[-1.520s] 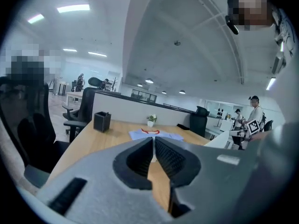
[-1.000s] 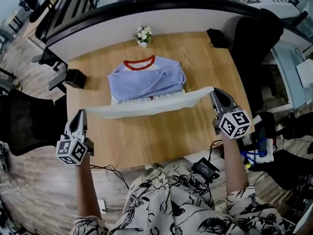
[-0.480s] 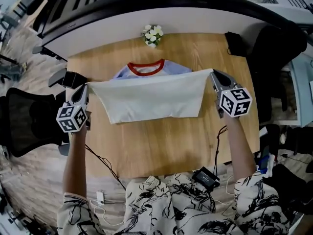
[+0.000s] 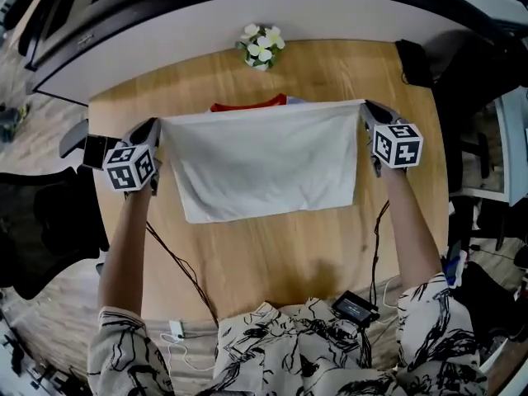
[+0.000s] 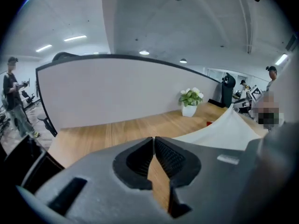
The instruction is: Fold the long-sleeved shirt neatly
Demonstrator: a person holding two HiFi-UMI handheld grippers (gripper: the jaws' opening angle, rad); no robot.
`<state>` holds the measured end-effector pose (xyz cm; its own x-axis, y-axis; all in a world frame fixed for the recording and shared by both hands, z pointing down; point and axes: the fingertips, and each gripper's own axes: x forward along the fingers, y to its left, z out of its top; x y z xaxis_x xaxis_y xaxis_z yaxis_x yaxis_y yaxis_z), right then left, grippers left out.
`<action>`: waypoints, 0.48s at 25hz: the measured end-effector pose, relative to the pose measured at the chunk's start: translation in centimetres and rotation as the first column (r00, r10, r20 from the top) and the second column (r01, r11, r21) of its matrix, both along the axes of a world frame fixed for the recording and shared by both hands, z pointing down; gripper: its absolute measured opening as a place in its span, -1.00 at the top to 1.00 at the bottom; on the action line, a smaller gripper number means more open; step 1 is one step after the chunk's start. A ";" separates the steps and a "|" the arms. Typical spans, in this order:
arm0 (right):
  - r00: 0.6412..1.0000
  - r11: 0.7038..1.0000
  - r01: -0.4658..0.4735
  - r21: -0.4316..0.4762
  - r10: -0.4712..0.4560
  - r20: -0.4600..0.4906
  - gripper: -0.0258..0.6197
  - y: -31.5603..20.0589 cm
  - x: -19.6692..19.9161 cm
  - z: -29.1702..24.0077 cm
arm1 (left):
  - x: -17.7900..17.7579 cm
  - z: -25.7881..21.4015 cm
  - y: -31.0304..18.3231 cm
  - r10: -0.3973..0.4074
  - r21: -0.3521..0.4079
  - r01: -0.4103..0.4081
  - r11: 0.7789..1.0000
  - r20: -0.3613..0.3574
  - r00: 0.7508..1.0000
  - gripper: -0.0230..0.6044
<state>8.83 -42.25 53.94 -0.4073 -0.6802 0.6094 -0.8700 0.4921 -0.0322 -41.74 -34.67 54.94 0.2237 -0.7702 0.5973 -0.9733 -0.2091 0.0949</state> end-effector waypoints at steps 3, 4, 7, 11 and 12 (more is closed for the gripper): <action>0.999 0.999 -0.004 -0.042 0.002 -0.042 0.87 -1.7 -0.4 2.9 | -0.4 2.9 -1.3 0.003 -0.057 -0.001 0.998 0.027 1.000 0.85; 0.998 0.998 -0.001 -0.057 -0.003 -0.062 0.87 -2.2 -0.6 3.8 | -0.7 3.7 -1.7 -0.001 -0.075 0.004 0.997 0.039 0.999 0.85; 0.988 0.996 0.011 -0.093 -0.025 -0.151 0.87 -2.9 -0.8 6.4 | -1.1 5.7 -2.2 -0.015 -0.131 0.026 0.991 0.086 0.996 0.85; 0.964 0.994 0.049 -0.097 -0.072 -0.255 0.86 -2.9 -0.9 8.5 | -0.5 7.1 -2.0 0.060 -0.158 -0.026 0.987 0.214 0.975 0.83; 0.961 0.993 0.062 -0.096 -0.085 -0.264 0.86 -2.9 -0.9 8.8 | -0.4 7.3 -2.0 0.080 -0.157 -0.045 0.987 0.224 0.971 0.82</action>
